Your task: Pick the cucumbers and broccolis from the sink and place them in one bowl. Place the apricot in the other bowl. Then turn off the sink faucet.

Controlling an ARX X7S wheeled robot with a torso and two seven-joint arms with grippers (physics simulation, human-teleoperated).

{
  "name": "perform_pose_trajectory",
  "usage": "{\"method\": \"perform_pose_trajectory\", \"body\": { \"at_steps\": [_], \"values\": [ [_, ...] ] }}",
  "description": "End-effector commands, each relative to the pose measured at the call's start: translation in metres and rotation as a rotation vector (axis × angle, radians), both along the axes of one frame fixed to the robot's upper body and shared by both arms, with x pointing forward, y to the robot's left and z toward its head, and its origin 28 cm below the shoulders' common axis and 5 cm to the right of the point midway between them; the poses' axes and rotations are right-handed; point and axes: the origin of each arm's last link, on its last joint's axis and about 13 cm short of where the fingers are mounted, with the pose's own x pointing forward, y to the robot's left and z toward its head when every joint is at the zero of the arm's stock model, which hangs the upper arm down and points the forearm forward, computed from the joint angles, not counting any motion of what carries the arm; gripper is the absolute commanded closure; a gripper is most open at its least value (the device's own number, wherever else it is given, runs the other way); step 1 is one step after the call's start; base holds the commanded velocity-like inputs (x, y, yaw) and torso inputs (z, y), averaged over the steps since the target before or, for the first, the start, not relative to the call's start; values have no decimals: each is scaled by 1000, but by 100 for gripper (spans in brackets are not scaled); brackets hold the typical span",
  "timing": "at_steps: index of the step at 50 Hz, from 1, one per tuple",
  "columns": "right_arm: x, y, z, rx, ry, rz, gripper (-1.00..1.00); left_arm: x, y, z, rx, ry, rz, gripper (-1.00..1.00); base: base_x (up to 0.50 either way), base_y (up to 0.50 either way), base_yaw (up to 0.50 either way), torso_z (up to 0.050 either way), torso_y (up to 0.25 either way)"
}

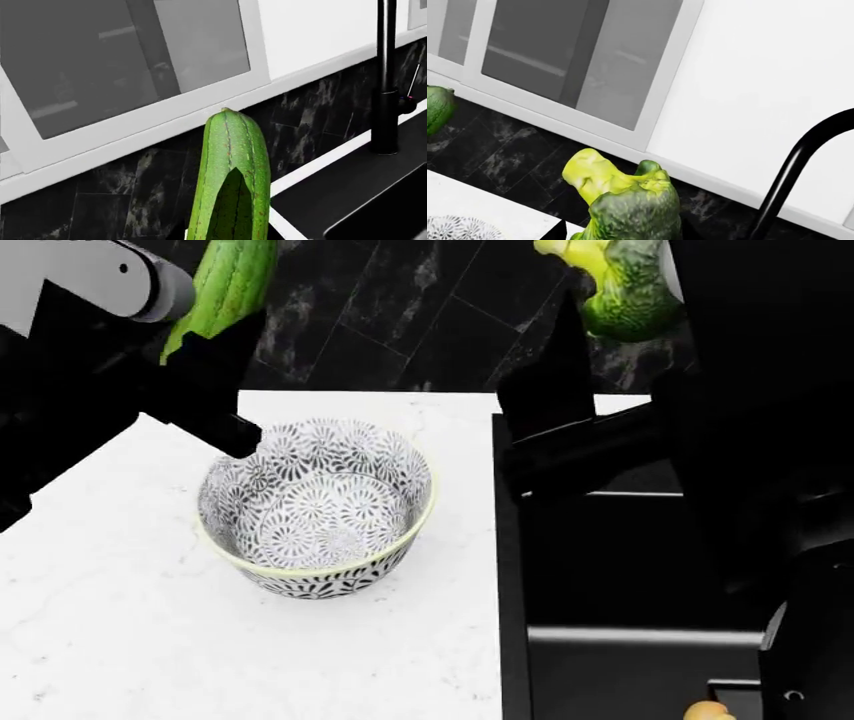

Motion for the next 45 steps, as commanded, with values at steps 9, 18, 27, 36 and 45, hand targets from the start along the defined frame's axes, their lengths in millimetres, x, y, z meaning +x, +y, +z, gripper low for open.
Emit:
{"method": "perform_pose_trajectory", "body": {
  "at_steps": [9, 18, 27, 36, 45],
  "values": [
    [2, 2, 1, 28, -20, 16, 100, 35, -34, -38, -231, 224, -151, 100, 0, 0, 0, 0, 0],
    [2, 3, 1, 27, -19, 19, 100, 40, -33, -53, -261, 294, -154, 100, 0, 0, 0, 0, 1],
    [2, 4, 0, 27, -18, 22, 100, 41, -28, -54, -258, 330, -134, 100, 0, 0, 0, 2, 1],
    [1, 2, -1, 30, -18, 20, 100, 47, -30, -63, -244, 361, -121, 100, 0, 0, 0, 0, 0],
    [0, 1, -2, 32, -20, 19, 100, 53, -29, -66, -237, 377, -105, 100, 0, 0, 0, 0, 1]
  ]
}}
